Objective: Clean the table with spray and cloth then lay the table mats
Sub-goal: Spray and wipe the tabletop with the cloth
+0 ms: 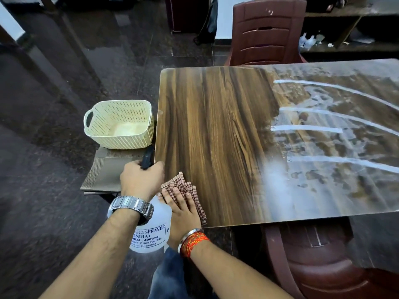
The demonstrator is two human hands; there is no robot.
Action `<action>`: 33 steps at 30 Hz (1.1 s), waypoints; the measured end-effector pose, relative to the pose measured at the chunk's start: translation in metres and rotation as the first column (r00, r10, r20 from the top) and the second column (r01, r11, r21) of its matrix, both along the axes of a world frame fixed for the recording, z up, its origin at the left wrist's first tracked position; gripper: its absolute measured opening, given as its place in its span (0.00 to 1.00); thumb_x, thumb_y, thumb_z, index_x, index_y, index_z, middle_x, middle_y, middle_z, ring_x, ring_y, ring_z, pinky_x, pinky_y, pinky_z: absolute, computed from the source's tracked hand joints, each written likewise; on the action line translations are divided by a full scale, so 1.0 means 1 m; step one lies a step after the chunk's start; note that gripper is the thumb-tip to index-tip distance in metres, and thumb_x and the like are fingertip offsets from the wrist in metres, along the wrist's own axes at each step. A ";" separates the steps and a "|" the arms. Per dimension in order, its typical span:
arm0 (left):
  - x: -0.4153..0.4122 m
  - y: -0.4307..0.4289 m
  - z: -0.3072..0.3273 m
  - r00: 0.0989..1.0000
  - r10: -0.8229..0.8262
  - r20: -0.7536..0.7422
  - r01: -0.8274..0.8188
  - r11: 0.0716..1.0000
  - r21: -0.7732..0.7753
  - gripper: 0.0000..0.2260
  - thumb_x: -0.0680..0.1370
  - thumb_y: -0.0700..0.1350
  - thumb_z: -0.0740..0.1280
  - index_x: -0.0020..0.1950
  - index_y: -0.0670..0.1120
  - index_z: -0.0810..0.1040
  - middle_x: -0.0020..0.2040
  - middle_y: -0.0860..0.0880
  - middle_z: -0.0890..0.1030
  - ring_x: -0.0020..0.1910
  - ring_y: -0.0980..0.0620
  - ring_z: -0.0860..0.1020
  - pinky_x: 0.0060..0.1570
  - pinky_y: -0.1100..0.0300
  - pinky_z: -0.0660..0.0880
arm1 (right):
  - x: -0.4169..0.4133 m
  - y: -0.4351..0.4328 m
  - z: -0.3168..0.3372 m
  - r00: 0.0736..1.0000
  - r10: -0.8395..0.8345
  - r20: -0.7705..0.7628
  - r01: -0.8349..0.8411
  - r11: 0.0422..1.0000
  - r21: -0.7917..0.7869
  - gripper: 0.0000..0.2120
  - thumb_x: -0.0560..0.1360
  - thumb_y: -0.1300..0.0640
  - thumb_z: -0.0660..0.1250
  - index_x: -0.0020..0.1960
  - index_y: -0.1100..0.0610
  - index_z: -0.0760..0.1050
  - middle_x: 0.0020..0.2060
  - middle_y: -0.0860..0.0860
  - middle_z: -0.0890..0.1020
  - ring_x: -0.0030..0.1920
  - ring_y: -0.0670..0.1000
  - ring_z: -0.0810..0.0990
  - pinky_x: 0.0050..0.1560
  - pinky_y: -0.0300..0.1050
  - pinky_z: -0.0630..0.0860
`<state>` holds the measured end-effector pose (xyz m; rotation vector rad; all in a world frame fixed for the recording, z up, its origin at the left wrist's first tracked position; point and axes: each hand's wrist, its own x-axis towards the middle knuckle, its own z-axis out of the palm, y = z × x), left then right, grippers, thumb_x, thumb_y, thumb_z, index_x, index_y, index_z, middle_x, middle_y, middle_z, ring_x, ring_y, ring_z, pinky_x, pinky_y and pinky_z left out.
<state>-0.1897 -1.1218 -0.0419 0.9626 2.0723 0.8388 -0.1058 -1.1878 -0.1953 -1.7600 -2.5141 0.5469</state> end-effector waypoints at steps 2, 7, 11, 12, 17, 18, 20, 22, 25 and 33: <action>-0.004 0.012 -0.002 1.000 -0.004 0.009 0.004 1.000 -0.006 0.15 0.62 0.53 0.67 0.33 0.41 0.83 0.33 0.43 0.85 0.37 0.36 0.84 0.44 0.41 0.83 | -0.004 0.027 -0.001 1.000 -0.007 0.024 0.006 1.000 0.014 0.31 0.72 0.40 0.52 0.73 0.49 0.59 0.73 0.45 0.65 0.74 0.53 0.55 0.71 0.58 0.46; -0.022 0.059 -0.006 1.000 -0.017 0.019 0.018 1.000 -0.020 0.13 0.67 0.52 0.69 0.36 0.41 0.82 0.37 0.40 0.86 0.40 0.36 0.83 0.43 0.48 0.82 | -0.021 0.097 0.005 1.000 -0.008 0.004 0.008 1.000 0.005 0.34 0.74 0.41 0.38 0.78 0.51 0.46 0.78 0.46 0.49 0.77 0.53 0.40 0.71 0.57 0.29; -0.045 0.115 -0.016 0.999 -0.040 0.020 0.040 0.999 -0.013 0.12 0.71 0.48 0.71 0.33 0.42 0.79 0.34 0.37 0.83 0.39 0.35 0.82 0.36 0.54 0.75 | -0.047 0.162 0.002 0.989 -0.150 -0.019 0.150 0.988 0.022 0.29 0.76 0.44 0.45 0.74 0.50 0.62 0.73 0.46 0.65 0.75 0.53 0.58 0.71 0.58 0.43; -0.049 0.128 -0.017 0.998 -0.056 0.011 0.056 0.998 -0.009 0.13 0.72 0.48 0.71 0.33 0.40 0.79 0.33 0.36 0.83 0.39 0.35 0.82 0.35 0.54 0.75 | -0.050 0.179 0.001 0.986 -0.166 -0.015 0.167 0.985 0.046 0.29 0.75 0.44 0.45 0.74 0.49 0.63 0.73 0.46 0.66 0.75 0.53 0.59 0.72 0.58 0.44; -0.067 0.208 -0.020 0.992 -0.129 0.016 0.129 0.992 -0.014 0.15 0.68 0.51 0.69 0.35 0.39 0.81 0.31 0.39 0.82 0.37 0.37 0.82 0.38 0.52 0.79 | -0.058 0.283 0.011 0.974 -0.221 -0.049 0.224 0.973 0.063 0.31 0.75 0.44 0.40 0.77 0.48 0.52 0.77 0.45 0.55 0.77 0.52 0.47 0.73 0.56 0.40; -0.068 0.222 -0.021 0.991 -0.131 0.017 0.132 0.991 -0.013 0.14 0.68 0.51 0.69 0.34 0.40 0.81 0.30 0.41 0.82 0.37 0.37 0.82 0.37 0.53 0.78 | -0.057 0.303 0.012 0.975 -0.222 -0.033 0.224 0.972 0.072 0.30 0.76 0.44 0.41 0.77 0.48 0.50 0.77 0.45 0.53 0.77 0.52 0.46 0.74 0.57 0.40; -0.071 0.245 -0.026 0.992 -0.122 0.027 0.123 0.992 -0.018 0.15 0.65 0.53 0.67 0.34 0.40 0.80 0.29 0.41 0.82 0.35 0.37 0.82 0.34 0.53 0.77 | -0.059 0.339 0.012 0.974 -0.227 -0.026 0.228 0.971 0.072 0.30 0.76 0.45 0.43 0.78 0.48 0.49 0.77 0.45 0.52 0.77 0.52 0.46 0.74 0.57 0.41; -0.074 0.260 -0.032 0.994 -0.097 0.043 0.098 0.995 -0.021 0.18 0.63 0.54 0.67 0.34 0.39 0.79 0.31 0.38 0.82 0.34 0.35 0.81 0.33 0.47 0.79 | -0.063 0.374 0.010 0.969 -0.242 -0.052 0.245 0.968 0.057 0.28 0.78 0.46 0.45 0.78 0.48 0.50 0.77 0.44 0.52 0.77 0.52 0.46 0.74 0.57 0.40; -0.076 0.279 -0.045 0.995 -0.066 0.076 0.069 0.997 -0.039 0.19 0.63 0.55 0.68 0.35 0.38 0.78 0.34 0.37 0.83 0.34 0.33 0.81 0.37 0.40 0.80 | -0.068 0.432 0.006 0.965 -0.258 -0.057 0.261 0.963 0.066 0.27 0.80 0.47 0.49 0.78 0.47 0.48 0.77 0.44 0.50 0.77 0.52 0.45 0.74 0.56 0.38; -0.054 0.355 -0.044 0.993 -0.099 0.068 0.099 0.995 -0.007 0.19 0.63 0.57 0.68 0.35 0.39 0.81 0.30 0.40 0.81 0.32 0.36 0.79 0.38 0.48 0.80 | -0.062 0.552 0.002 0.964 -0.264 -0.041 0.265 0.963 0.043 0.26 0.81 0.47 0.46 0.78 0.46 0.47 0.77 0.42 0.48 0.77 0.51 0.42 0.73 0.58 0.35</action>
